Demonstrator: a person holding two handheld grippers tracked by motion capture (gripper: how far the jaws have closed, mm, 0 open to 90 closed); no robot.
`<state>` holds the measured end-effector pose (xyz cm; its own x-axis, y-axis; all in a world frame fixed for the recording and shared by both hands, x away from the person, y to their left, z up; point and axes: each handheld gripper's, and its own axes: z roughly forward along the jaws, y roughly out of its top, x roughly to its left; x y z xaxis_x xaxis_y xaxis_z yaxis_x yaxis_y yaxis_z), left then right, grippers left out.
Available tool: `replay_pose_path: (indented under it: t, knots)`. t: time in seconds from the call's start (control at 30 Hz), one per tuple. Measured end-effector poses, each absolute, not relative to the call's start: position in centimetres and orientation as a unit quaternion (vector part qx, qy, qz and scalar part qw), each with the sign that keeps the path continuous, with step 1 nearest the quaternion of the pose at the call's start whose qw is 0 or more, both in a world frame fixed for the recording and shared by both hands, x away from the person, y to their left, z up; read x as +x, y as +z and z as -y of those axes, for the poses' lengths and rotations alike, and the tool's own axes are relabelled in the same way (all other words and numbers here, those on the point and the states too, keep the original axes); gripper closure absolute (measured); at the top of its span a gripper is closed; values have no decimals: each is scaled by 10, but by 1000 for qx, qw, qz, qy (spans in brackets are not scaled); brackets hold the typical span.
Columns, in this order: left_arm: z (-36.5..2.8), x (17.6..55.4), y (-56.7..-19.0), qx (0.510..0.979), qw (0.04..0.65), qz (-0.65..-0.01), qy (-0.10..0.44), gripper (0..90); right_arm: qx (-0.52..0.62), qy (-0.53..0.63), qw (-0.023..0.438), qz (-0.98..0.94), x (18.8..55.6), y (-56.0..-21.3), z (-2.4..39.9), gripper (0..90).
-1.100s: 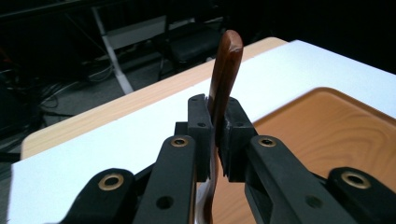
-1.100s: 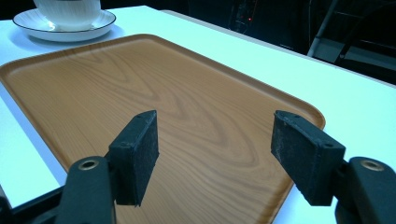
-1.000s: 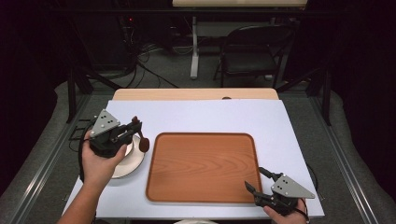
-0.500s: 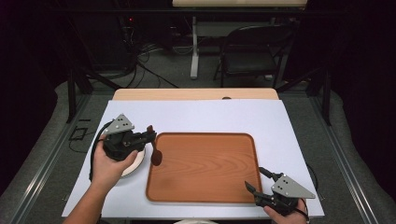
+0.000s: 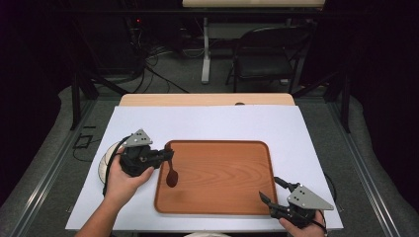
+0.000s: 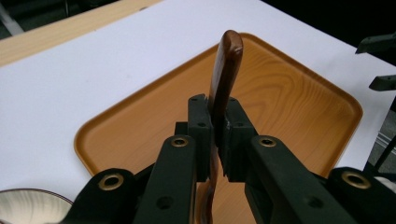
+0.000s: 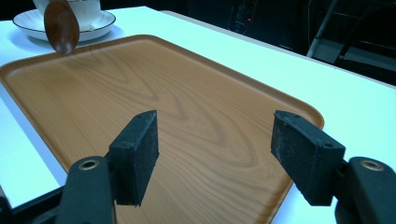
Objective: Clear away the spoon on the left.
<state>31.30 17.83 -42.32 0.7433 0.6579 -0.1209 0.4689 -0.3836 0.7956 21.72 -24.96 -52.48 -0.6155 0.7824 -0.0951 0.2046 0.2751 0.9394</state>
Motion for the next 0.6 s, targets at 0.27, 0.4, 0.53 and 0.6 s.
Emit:
replay_pose_path:
  t: [0.27,0.4,0.53,0.6]
  knots:
    - [-175,316,-434,830,428,-348,82,843,331,503,287,-745,217,-525,250,319]
    - [-173,318,-438,831,424,-354,65,843,331,503,287,-745,217,-525,250,319]
    - [-172,322,-443,831,423,-358,53,843,331,503,287,-745,217,-525,250,318]
    - [-173,325,-446,830,423,-361,44,843,332,503,287,-745,217,-525,250,318]
